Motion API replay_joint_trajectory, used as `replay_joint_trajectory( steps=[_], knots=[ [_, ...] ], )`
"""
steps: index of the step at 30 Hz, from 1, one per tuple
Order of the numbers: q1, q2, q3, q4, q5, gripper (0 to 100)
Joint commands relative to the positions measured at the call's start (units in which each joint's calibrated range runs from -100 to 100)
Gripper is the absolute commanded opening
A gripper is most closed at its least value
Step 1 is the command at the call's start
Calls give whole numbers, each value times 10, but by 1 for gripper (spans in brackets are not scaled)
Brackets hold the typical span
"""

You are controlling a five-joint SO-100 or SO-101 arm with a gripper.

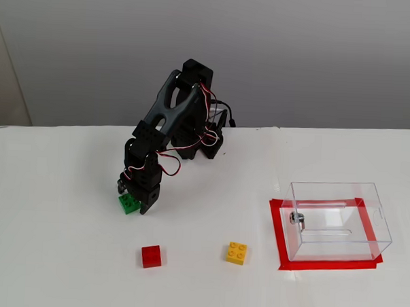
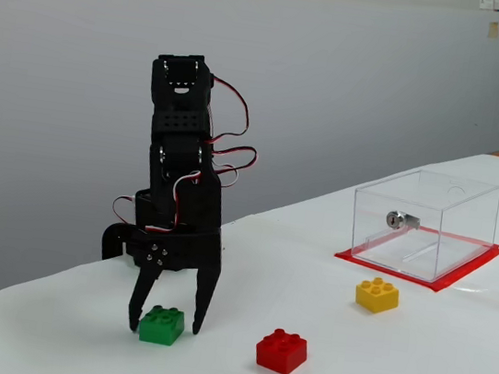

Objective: Pick the green lego brick and place it into the transparent box

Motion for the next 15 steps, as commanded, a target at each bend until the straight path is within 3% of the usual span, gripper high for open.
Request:
replay_joint_trajectory(
  steps=[1,15],
  knots=[
    [0,2,1,-3,-2,18],
    [6,-21,-11,4,-1,17]
  ],
)
